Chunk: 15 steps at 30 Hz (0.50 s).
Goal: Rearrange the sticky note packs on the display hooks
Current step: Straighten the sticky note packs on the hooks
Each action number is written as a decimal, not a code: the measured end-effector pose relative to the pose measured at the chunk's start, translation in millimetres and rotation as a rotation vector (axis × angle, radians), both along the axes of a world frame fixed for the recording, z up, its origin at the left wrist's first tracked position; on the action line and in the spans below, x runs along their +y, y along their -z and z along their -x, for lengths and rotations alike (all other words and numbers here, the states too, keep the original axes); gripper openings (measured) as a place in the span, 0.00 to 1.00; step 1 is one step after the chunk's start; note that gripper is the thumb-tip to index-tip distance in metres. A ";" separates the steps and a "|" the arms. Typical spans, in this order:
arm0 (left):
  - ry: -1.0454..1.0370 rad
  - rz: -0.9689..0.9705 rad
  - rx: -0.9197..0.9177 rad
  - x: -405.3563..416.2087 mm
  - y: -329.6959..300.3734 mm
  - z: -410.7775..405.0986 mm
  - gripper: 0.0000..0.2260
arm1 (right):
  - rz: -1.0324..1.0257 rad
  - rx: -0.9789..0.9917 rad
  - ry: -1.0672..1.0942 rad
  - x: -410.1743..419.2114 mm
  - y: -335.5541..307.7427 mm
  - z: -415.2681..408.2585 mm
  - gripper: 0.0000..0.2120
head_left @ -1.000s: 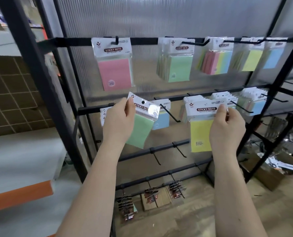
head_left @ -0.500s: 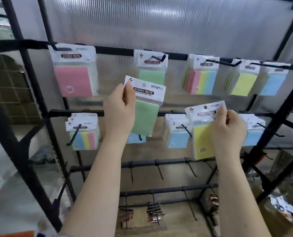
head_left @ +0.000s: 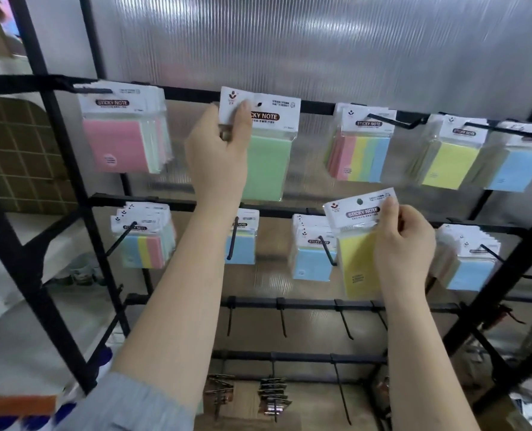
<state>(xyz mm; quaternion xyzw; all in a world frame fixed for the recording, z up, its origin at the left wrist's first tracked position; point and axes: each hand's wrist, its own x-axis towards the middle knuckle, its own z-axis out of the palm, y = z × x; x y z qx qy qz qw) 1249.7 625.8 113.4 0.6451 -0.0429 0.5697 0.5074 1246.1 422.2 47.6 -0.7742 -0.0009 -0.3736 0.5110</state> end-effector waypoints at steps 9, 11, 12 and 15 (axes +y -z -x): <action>0.028 0.003 0.054 2.9 -0.9 -4.0 0.12 | -0.020 -0.027 -0.015 7.5 0.5 -3.0 0.23; 0.029 -0.010 0.064 4.8 0.1 -4.5 0.09 | -0.018 -0.023 -0.008 8.9 1.5 -3.7 0.23; 0.034 -0.015 0.068 6.0 0.7 -4.6 0.09 | -0.019 -0.022 -0.007 9.5 1.9 -4.0 0.23; 0.036 -0.034 0.103 8.9 4.6 -7.5 0.11 | -0.030 -0.027 -0.008 11.9 2.3 -4.8 0.23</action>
